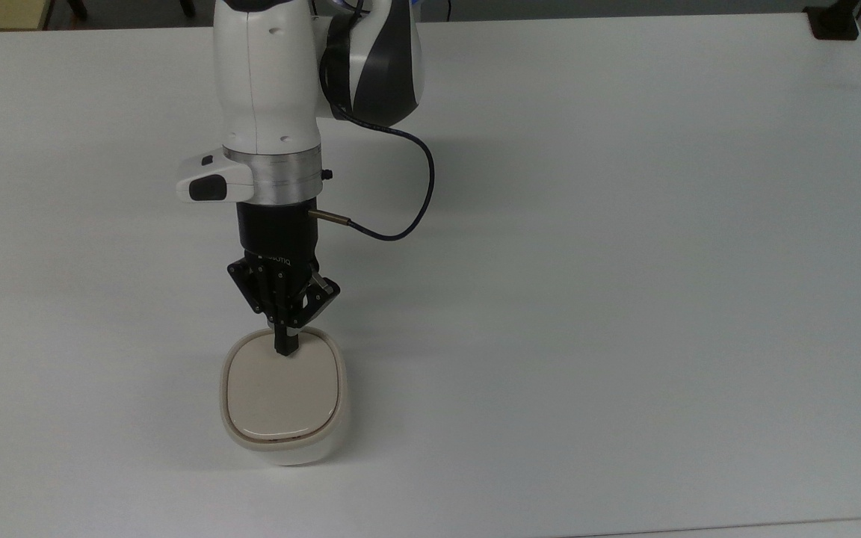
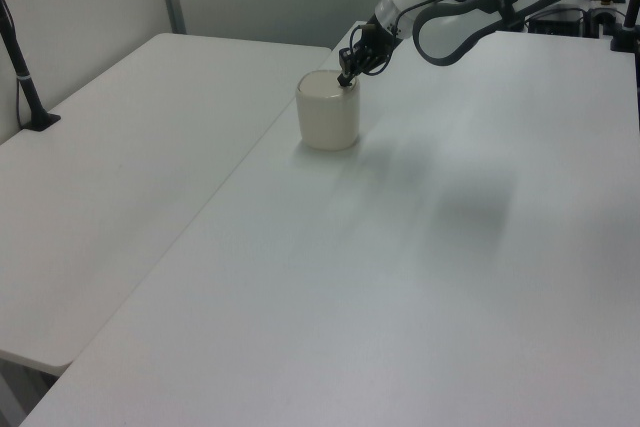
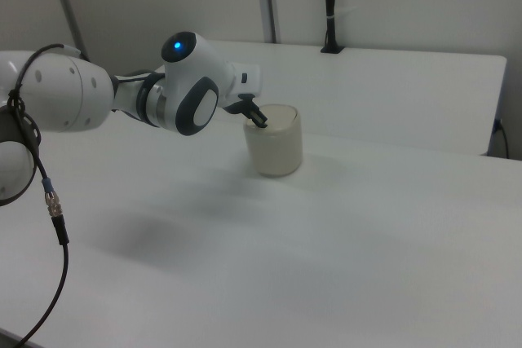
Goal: Open the trash bin
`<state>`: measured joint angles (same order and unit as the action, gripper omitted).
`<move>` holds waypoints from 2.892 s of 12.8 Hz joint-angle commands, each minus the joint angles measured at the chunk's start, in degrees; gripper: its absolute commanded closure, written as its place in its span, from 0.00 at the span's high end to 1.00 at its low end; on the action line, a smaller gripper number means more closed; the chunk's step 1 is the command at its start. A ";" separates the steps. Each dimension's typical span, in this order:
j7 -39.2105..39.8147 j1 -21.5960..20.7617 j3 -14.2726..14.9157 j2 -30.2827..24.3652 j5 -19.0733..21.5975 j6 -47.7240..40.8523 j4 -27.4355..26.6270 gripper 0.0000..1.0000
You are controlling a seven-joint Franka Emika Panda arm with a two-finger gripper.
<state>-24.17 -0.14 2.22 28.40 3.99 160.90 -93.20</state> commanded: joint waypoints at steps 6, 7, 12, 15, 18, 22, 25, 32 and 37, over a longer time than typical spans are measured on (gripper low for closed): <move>-0.97 0.84 0.33 -10.36 0.85 -11.19 -0.05 0.00; -0.88 0.84 0.33 -12.73 0.76 -16.45 -0.14 0.00; -0.27 0.75 0.33 -22.92 0.06 -37.11 -0.67 0.12; 0.08 0.75 0.33 -27.33 0.06 -46.09 -2.07 0.73; 0.26 0.23 0.33 -30.40 0.06 -53.74 -3.12 1.00; 3.33 -0.39 0.33 -32.70 0.06 -60.69 -4.10 1.00; 9.99 -0.22 0.33 -33.76 0.41 -64.74 -4.27 1.00; 25.67 0.84 0.41 -32.36 -2.13 -61.78 -3.48 1.00; 25.31 1.63 0.41 -32.09 -2.23 -61.15 -2.87 1.00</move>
<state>-0.11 1.61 2.45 -3.30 2.29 98.51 -95.41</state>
